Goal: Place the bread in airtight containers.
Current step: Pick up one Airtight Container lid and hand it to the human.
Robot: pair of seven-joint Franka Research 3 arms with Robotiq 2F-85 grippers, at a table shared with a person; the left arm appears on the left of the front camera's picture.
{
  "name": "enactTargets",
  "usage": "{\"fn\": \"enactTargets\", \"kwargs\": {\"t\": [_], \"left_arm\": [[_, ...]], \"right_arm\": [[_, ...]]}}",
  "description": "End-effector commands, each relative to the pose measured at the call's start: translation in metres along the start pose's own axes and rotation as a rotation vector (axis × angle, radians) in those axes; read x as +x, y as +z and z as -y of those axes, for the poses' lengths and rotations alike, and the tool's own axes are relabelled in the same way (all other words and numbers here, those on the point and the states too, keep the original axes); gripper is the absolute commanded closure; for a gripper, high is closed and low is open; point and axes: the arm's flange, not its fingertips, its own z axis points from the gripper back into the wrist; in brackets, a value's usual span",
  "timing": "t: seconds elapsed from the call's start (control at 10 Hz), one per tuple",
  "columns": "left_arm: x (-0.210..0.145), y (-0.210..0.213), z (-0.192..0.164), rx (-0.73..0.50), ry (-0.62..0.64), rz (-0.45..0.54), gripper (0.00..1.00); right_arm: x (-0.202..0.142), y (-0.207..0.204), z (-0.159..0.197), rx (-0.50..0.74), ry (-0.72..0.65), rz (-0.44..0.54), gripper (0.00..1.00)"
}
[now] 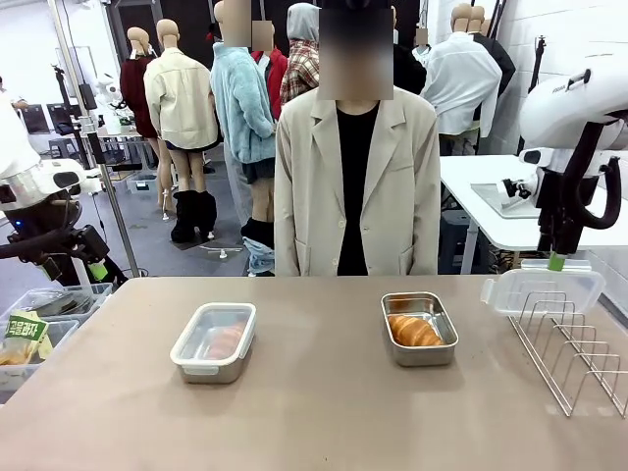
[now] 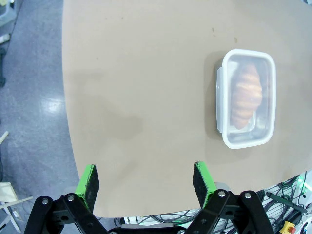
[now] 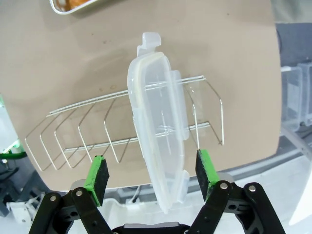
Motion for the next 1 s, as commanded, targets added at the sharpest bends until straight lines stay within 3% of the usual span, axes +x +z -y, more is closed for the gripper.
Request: {"fn": "enactTargets", "kwargs": {"t": [0.0,0.7,0.9], "left_arm": [[0.000,0.001,-0.002,-0.003,0.002,0.002,0.00],[0.000,0.001,-0.002,-0.003,0.002,0.002,0.00],[0.000,0.001,-0.002,-0.003,0.002,0.002,0.00]], "right_arm": [[-0.001,-0.007,0.007,-0.002,0.016,-0.013,0.11],[0.012,-0.037,0.027,-0.012,0.035,-0.099,0.11],[0.010,-0.033,0.027,-0.013,0.024,-0.093,0.48]]}}
